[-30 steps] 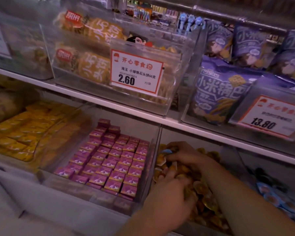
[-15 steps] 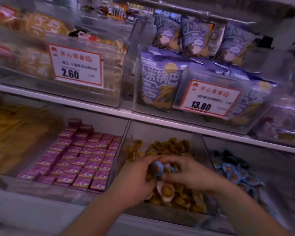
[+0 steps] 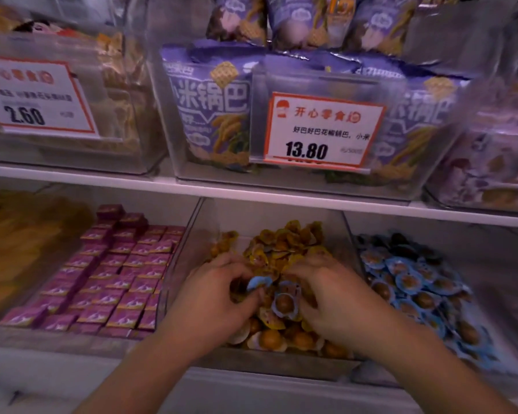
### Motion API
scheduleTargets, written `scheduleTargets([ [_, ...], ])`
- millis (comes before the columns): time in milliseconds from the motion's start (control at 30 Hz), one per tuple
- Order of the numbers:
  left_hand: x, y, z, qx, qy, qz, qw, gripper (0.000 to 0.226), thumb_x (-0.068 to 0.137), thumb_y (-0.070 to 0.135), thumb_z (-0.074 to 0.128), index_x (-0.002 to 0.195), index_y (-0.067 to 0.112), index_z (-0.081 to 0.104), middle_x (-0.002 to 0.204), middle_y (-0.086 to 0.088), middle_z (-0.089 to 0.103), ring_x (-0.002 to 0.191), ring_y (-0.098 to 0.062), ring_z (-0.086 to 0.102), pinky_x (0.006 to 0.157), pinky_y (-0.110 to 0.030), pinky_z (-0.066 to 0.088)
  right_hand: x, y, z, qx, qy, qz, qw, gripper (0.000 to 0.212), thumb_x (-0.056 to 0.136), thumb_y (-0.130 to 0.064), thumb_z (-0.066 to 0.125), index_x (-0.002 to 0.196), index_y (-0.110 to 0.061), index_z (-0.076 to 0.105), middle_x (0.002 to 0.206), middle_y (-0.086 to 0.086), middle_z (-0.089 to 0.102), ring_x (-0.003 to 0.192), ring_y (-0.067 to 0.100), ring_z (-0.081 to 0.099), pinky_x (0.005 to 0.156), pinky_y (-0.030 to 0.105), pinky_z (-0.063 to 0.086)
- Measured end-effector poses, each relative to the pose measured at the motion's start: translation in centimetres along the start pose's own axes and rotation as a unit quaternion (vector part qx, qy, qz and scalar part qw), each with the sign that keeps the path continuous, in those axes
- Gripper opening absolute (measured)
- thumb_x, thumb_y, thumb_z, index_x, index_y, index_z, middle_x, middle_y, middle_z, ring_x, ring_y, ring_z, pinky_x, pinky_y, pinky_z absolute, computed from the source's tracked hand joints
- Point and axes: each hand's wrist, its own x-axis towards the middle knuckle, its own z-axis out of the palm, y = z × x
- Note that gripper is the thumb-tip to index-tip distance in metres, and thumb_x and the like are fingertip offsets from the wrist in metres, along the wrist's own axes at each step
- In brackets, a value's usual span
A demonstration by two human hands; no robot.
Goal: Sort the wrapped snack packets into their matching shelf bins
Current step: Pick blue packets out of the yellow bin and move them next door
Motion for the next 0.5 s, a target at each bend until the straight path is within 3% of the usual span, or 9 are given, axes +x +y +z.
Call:
scheduleTargets([
  [133,0.1,0.2,-0.1,-0.037,0.052,-0.032,0.997,0.033,0.084,0.060,0.056,0.088,0.031,0.071,0.096,0.018,0.062,0.090,0.001,0.062,0.080,-0.032,0.052,0.3,0.2,1.3,-0.064,-0.108,0.023,0.992,0.067,0.084,-0.061,0.047,0.145,-0.038,0.029,0.137,-0.003,0.044,0.127,0.025,0.036,0.104,0.046,0.037],
  [200,0.1,0.4,-0.2,-0.060,0.055,-0.041,0.996,0.034,0.086,0.060,0.054,0.090,0.031,0.072,0.094,0.017,0.063,0.090,0.001,0.062,0.080,-0.031,0.052,0.8,0.2,2.2,-0.104,-0.108,0.026,0.988,0.066,0.085,-0.065,0.047,0.143,-0.038,0.033,0.135,-0.002,0.043,0.126,0.027,0.035,0.102,0.048,0.035],
  [367,0.1,0.8,-0.6,-0.169,0.080,-0.075,0.980,0.014,0.088,0.030,0.071,0.102,0.029,0.073,0.094,0.017,0.071,0.090,0.004,0.066,0.078,-0.020,0.053,1.5,-0.3,2.7,-0.046,-0.028,-0.022,0.998,0.036,0.082,-0.042,0.063,0.116,-0.036,0.052,0.109,-0.006,0.051,0.110,0.021,0.045,0.092,0.041,0.041],
  [500,0.3,1.0,-0.9,-0.245,0.095,-0.103,0.959,0.010,0.087,0.023,0.072,0.096,0.028,0.073,0.081,0.016,0.074,0.074,0.001,0.069,0.061,-0.012,0.050,1.7,-0.7,2.1,0.107,0.059,0.004,0.993,0.015,0.081,-0.026,0.067,0.089,-0.035,0.058,0.087,-0.015,0.060,0.089,0.004,0.057,0.072,0.027,0.046],
])
